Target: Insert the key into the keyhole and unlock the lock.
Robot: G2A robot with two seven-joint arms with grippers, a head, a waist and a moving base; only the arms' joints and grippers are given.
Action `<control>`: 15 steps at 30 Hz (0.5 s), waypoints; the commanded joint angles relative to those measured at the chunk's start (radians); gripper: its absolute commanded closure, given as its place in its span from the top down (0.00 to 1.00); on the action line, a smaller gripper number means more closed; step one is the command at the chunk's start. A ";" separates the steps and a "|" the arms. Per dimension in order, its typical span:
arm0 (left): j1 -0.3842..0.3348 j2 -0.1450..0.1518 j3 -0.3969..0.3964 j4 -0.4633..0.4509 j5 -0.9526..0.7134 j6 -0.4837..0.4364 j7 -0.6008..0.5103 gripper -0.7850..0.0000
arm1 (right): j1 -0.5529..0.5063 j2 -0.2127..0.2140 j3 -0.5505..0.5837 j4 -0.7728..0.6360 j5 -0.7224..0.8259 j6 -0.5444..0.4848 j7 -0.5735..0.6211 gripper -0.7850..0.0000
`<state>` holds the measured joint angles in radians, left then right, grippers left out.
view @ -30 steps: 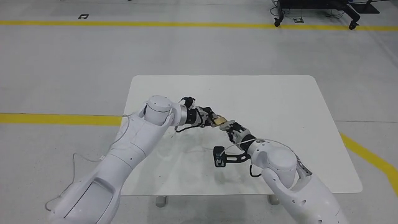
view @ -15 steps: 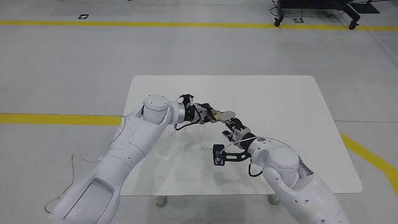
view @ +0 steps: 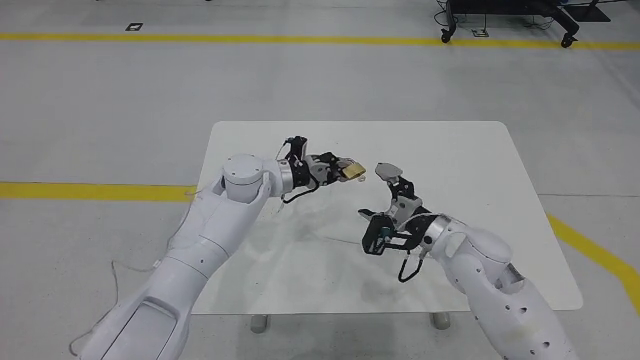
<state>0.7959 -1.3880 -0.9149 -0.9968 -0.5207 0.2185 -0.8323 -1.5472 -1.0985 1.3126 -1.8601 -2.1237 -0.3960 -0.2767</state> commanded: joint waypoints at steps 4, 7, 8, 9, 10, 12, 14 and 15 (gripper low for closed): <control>0.022 0.005 -0.013 -0.035 0.010 -0.033 0.000 0.00 | 0.000 0.000 0.004 0.003 0.020 -0.004 -0.012 1.00; 0.031 0.005 -0.012 -0.050 0.016 -0.039 0.000 0.00 | 0.000 0.000 0.004 0.003 0.020 -0.004 -0.012 1.00; 0.033 0.005 -0.012 -0.053 0.017 -0.040 0.002 0.00 | 0.000 0.000 0.004 0.003 0.020 -0.004 -0.012 1.00; 0.035 0.005 -0.011 -0.055 0.018 -0.040 0.003 0.00 | -0.001 0.000 0.000 0.002 0.029 -0.004 -0.020 1.00; 0.036 0.005 -0.011 -0.057 0.020 -0.043 0.005 0.00 | -0.001 -0.001 -0.003 0.009 0.055 -0.004 -0.046 1.00; 0.041 0.005 -0.013 -0.062 0.024 -0.055 0.012 0.00 | -0.001 -0.002 0.003 0.024 0.080 0.015 -0.058 1.00; 0.046 0.006 -0.020 -0.067 0.021 -0.064 0.019 0.00 | -0.007 -0.005 0.004 0.039 0.126 0.050 -0.080 0.70; 0.049 0.006 -0.024 -0.070 0.019 -0.069 0.022 0.00 | -0.009 -0.006 0.006 0.050 0.142 0.073 -0.077 0.40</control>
<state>0.8420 -1.3824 -0.9348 -1.0643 -0.4991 0.1544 -0.8134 -1.5541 -1.1034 1.3172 -1.8198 -2.0014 -0.3457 -0.3543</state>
